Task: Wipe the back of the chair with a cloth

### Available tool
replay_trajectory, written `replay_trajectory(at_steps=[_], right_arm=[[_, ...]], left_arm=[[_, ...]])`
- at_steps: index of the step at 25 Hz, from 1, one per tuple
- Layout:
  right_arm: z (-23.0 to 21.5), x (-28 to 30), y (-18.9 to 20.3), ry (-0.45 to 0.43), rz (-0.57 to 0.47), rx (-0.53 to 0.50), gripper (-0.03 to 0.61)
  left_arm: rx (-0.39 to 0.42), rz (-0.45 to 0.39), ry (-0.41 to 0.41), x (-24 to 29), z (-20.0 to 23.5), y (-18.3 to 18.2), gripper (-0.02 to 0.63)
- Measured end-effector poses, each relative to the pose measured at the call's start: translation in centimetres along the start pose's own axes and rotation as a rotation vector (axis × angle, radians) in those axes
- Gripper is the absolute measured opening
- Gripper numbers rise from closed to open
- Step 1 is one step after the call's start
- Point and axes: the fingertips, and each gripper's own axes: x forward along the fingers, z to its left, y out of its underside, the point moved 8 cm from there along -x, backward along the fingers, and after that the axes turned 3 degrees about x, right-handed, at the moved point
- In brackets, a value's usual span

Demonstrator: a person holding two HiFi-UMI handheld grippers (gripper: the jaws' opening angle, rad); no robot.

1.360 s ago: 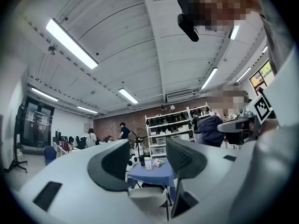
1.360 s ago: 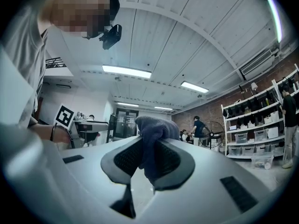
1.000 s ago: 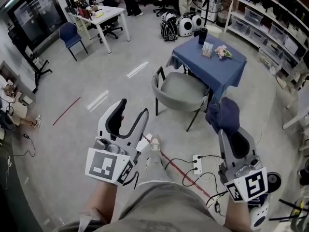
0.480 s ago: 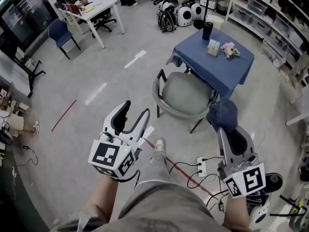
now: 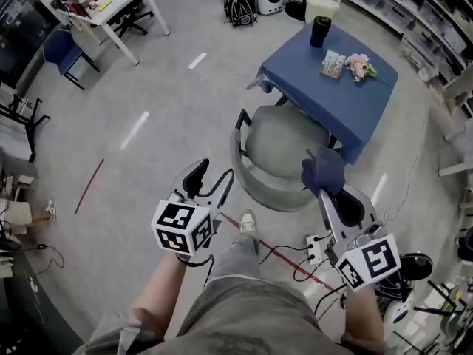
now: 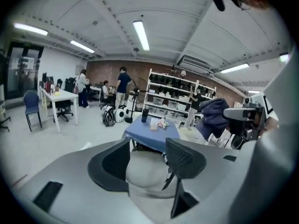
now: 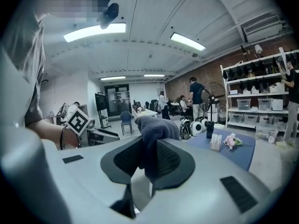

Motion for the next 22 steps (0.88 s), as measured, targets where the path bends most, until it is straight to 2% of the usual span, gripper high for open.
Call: replay_trajectory(at_steps=[3, 9, 13, 22], right_arm=[[-1.4, 4.7, 0.5, -0.001, 0.053, 0.007, 0.081], [-2.7, 11.8, 3.0, -0.013, 0.169, 0.021, 0.081], [-3.2, 15.0, 5.2, -0.034, 0.232, 0.009, 0.082], [-5.9, 20.2, 10.6, -0.067, 0.347, 0.076, 0.082]], left_arm=[[-0.092, 0.083, 0.037, 4.0, 3.0, 1.6, 0.258], [-0.182, 0.232, 0.079, 9.7, 6.8, 5.2, 0.258], [-0.233, 0.303, 0.096, 12.4, 8.3, 7.5, 0.258], [-0.405, 0.443, 0.078, 17.4, 9.8, 11.9, 0.258]])
